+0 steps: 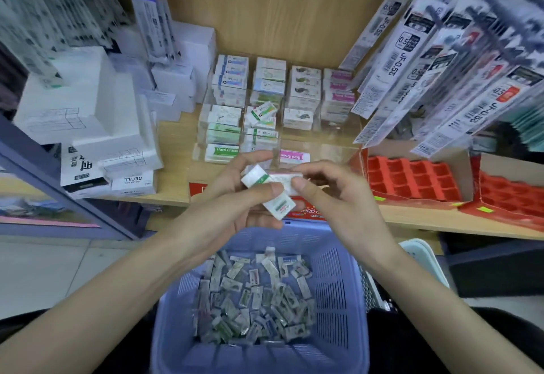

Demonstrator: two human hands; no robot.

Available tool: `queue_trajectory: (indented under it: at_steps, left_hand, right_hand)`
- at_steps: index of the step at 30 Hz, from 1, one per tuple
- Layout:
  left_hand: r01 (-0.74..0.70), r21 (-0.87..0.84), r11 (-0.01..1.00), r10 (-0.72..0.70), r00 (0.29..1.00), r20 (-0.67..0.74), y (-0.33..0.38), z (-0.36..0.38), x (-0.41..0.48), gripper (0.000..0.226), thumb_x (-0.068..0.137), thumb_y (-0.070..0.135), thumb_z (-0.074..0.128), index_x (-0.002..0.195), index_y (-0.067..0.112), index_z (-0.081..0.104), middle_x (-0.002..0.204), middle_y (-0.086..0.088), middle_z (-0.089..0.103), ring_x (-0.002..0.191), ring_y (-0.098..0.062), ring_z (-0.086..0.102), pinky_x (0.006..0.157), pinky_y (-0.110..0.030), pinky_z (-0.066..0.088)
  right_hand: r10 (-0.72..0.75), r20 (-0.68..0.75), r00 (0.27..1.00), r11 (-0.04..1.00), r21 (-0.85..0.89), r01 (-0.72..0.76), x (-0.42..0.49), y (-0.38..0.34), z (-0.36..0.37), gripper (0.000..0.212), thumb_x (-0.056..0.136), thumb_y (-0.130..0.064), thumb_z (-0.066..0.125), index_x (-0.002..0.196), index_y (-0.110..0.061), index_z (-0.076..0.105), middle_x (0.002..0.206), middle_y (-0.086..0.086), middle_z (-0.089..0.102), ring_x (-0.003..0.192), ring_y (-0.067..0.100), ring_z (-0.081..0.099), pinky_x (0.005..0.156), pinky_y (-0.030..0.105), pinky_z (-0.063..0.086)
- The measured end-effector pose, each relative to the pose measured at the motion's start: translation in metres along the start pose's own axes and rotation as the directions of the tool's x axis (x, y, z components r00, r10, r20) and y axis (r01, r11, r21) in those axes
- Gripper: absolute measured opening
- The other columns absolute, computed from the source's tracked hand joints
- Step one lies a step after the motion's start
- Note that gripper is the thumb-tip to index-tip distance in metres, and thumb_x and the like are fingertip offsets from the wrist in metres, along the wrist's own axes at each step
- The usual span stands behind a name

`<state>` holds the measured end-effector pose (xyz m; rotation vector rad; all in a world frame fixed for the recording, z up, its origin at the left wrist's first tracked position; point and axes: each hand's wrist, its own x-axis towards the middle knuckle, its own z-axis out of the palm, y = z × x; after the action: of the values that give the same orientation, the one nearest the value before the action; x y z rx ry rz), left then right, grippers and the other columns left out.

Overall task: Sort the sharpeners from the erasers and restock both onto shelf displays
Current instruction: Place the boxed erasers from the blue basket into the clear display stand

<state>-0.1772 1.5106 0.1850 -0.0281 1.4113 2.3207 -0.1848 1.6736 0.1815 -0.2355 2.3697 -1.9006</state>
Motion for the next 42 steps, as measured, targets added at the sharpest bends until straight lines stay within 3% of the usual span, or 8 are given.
queue_trajectory:
  at_steps: [5, 8, 13, 17, 23, 28, 35, 42]
  left_hand:
    - [-0.001, 0.08, 0.997, 0.01, 0.993, -0.117, -0.017, -0.004, -0.007, 0.058, 0.073, 0.01, 0.063, 0.128, 0.014, 0.045, 0.099, -0.006, 0.067, 0.079, -0.021, 0.071, 0.055, -0.022, 0.054]
    - [0.004, 0.063, 0.998, 0.011, 0.972, -0.234, -0.017, -0.017, -0.007, 0.037, 0.088, 0.003, 0.056, 0.124, 0.01, 0.049, 0.119, -0.007, 0.062, 0.087, -0.027, 0.071, 0.055, -0.021, 0.054]
    - [0.039, -0.087, 0.995, -0.051, 0.99, -0.131, -0.009, -0.016, -0.009, 0.029, 0.082, 0.022, 0.055, 0.11, 0.012, 0.055, 0.109, -0.013, 0.068, 0.092, -0.034, 0.069, 0.054, -0.025, 0.055]
    - [-0.018, 0.006, 1.0, 0.018, 0.992, -0.124, -0.008, -0.015, -0.005, 0.032, 0.076, 0.02, 0.06, 0.107, 0.017, 0.056, 0.098, -0.01, 0.073, 0.087, -0.026, 0.071, 0.053, -0.021, 0.054]
    - [-0.047, 0.109, 0.993, 0.069, 0.976, -0.209, -0.008, -0.02, 0.001, 0.028, 0.072, 0.023, 0.064, 0.1, 0.019, 0.062, 0.088, -0.006, 0.073, 0.073, -0.023, 0.071, 0.043, -0.019, 0.048]
    - [-0.043, 0.236, 0.971, 0.094, 0.973, -0.211, -0.008, -0.021, 0.003, 0.024, 0.071, 0.032, 0.064, 0.092, 0.021, 0.065, 0.065, 0.004, 0.064, 0.051, -0.009, 0.053, 0.039, -0.018, 0.038]
    - [-0.011, 0.277, 0.961, 0.059, 0.985, -0.164, -0.006, -0.018, 0.004, 0.031, 0.069, 0.032, 0.065, 0.098, 0.021, 0.062, 0.066, 0.003, 0.066, 0.052, -0.008, 0.056, 0.04, -0.017, 0.036]
    - [0.05, 0.302, 0.952, -0.019, 0.994, -0.105, -0.008, -0.022, 0.005, 0.038, 0.069, 0.034, 0.066, 0.104, 0.019, 0.062, 0.076, -0.003, 0.07, 0.053, -0.01, 0.058, 0.04, -0.019, 0.037]
  right_hand:
    - [-0.018, -0.113, 0.993, 0.997, 0.069, 0.026, -0.01, 0.006, 0.001, 0.017, 0.083, -0.006, 0.067, 0.082, -0.023, 0.067, 0.068, -0.006, 0.067, 0.062, 0.006, 0.063, 0.06, 0.015, 0.047]
    - [-0.067, -0.119, 0.991, 0.987, 0.135, 0.083, -0.008, 0.004, -0.006, 0.014, 0.08, -0.006, 0.067, 0.087, -0.018, 0.066, 0.073, -0.004, 0.07, 0.071, 0.011, 0.068, 0.064, 0.016, 0.049]
    - [-0.144, -0.01, 0.99, 0.977, 0.158, 0.143, -0.01, 0.011, -0.002, 0.026, 0.078, 0.009, 0.064, 0.09, -0.015, 0.065, 0.101, 0.0, 0.062, 0.091, 0.004, 0.065, 0.082, 0.015, 0.048]
    - [-0.141, 0.033, 0.989, 0.972, 0.195, 0.132, -0.008, 0.014, 0.001, 0.032, 0.079, 0.017, 0.06, 0.093, -0.011, 0.064, 0.108, 0.003, 0.059, 0.097, 0.004, 0.064, 0.083, 0.017, 0.049]
    - [-0.112, 0.111, 0.987, 0.94, 0.335, 0.069, -0.003, 0.015, 0.001, 0.035, 0.078, 0.003, 0.063, 0.108, -0.015, 0.058, 0.102, -0.002, 0.061, 0.086, 0.01, 0.065, 0.079, 0.021, 0.05]
    - [-0.055, 0.188, 0.981, 0.928, 0.372, -0.019, -0.001, 0.016, 0.0, 0.031, 0.08, -0.001, 0.058, 0.109, -0.012, 0.06, 0.096, -0.004, 0.064, 0.078, 0.013, 0.066, 0.073, 0.025, 0.054]
    - [-0.079, 0.322, 0.943, 0.945, 0.326, -0.032, 0.0, 0.016, -0.007, 0.056, 0.082, 0.004, 0.057, 0.132, -0.016, 0.046, 0.123, -0.006, 0.063, 0.081, 0.012, 0.062, 0.071, 0.024, 0.052]
    - [-0.04, 0.421, 0.906, 0.95, 0.298, -0.096, 0.002, 0.014, -0.01, 0.049, 0.073, 0.006, 0.066, 0.116, -0.015, 0.059, 0.105, 0.001, 0.062, 0.09, 0.013, 0.063, 0.079, 0.022, 0.051]
